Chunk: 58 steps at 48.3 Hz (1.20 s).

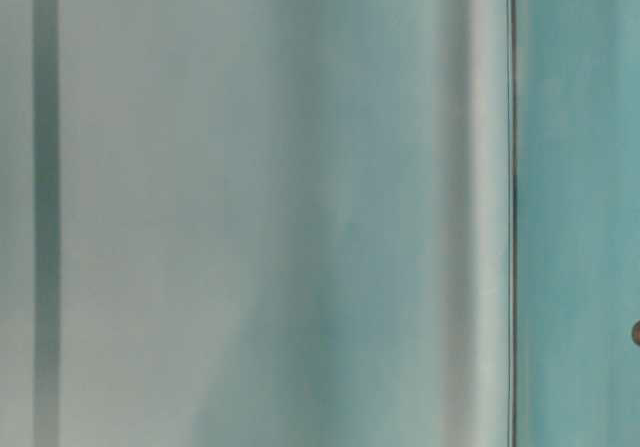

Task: Insert the USB cable into the female connector supported by the left arm.
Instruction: 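Lift the USB plug with the right gripper and carry it toward the clamp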

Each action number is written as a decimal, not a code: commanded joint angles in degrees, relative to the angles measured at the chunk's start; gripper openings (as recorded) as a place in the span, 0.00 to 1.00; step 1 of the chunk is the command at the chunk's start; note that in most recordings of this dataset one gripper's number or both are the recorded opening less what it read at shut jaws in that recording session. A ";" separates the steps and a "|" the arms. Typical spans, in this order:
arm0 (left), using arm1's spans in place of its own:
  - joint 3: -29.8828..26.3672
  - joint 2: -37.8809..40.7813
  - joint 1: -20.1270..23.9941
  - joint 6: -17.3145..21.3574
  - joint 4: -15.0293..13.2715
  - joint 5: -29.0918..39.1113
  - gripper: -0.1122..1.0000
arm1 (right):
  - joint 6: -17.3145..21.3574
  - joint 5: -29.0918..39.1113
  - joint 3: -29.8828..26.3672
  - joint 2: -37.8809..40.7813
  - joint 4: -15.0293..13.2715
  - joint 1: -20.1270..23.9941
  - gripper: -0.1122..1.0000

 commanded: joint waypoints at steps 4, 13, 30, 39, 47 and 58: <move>-0.62 -0.44 -0.18 0.79 0.00 -0.26 0.72 | -1.05 1.58 -0.97 -2.72 -0.79 -1.49 0.30; -0.88 -0.44 -0.18 0.70 0.00 -0.79 0.72 | -2.90 3.43 -4.48 -0.53 -2.64 -1.76 0.30; -3.52 3.08 -0.18 0.53 0.00 -1.14 0.72 | -3.52 7.47 -15.03 10.11 -3.16 -1.14 0.30; -4.48 5.36 -0.18 0.53 0.00 -2.55 0.72 | -3.34 12.30 -20.48 12.57 -3.16 0.18 0.30; -4.04 6.33 0.00 0.44 -0.18 -3.34 0.72 | -3.16 18.37 -25.14 14.41 -3.16 0.70 0.30; -4.31 6.42 0.18 0.44 -0.18 -3.34 0.72 | -3.16 19.69 -30.06 19.60 -3.16 1.05 0.30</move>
